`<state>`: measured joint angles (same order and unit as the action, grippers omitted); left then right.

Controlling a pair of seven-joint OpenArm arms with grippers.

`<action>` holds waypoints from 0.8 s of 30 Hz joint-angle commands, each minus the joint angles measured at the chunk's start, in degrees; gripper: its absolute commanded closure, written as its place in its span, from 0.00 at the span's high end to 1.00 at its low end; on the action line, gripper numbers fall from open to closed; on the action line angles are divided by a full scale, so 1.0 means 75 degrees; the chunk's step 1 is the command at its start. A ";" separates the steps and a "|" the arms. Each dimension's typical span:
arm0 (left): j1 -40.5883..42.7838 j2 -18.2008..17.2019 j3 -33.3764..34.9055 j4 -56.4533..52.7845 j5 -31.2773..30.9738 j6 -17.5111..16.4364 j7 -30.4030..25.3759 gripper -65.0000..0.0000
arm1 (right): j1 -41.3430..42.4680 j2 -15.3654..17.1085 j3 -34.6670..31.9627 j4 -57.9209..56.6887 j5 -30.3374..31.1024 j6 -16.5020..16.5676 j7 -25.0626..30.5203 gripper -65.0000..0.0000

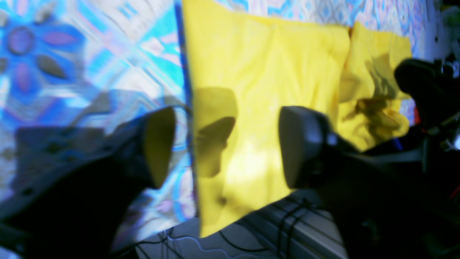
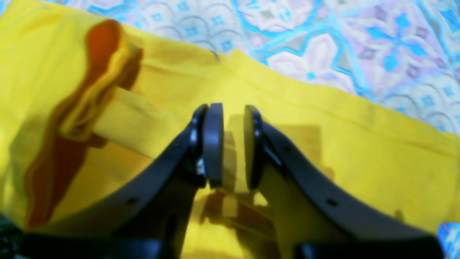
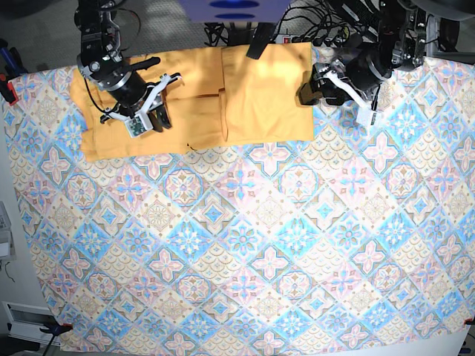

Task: Fold the T-shirt properly
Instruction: 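Fold the held strip end toward the right gripper with the left gripper, then release the folded end and move both grippers to the strip's ends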

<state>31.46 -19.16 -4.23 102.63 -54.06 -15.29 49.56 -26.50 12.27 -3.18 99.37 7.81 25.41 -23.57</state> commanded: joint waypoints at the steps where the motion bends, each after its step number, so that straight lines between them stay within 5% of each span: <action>1: 0.0007 -0.0077 -0.0016 -0.0093 -0.0053 -0.0019 -0.0062 0.74 | 0.0023 0.0069 0.0031 0.0154 0.0089 -0.0006 0.0172 0.15; 20: -0.0977 0.0310 0.0664 -0.1511 -0.0030 -0.0230 -0.0085 0.74 | 0.0023 0.0069 0.0055 0.0154 0.0089 -0.0006 0.0183 0.14; 24: -0.1188 0.0474 0.0804 -0.1933 -0.0030 -0.0230 -0.0073 0.68 | 0.0023 0.0069 0.0067 0.0154 0.0089 -0.0006 0.0183 0.14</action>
<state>22.17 -15.44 1.72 87.70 -54.26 -17.04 48.62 -26.50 12.36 -2.98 99.39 7.79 25.32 -23.59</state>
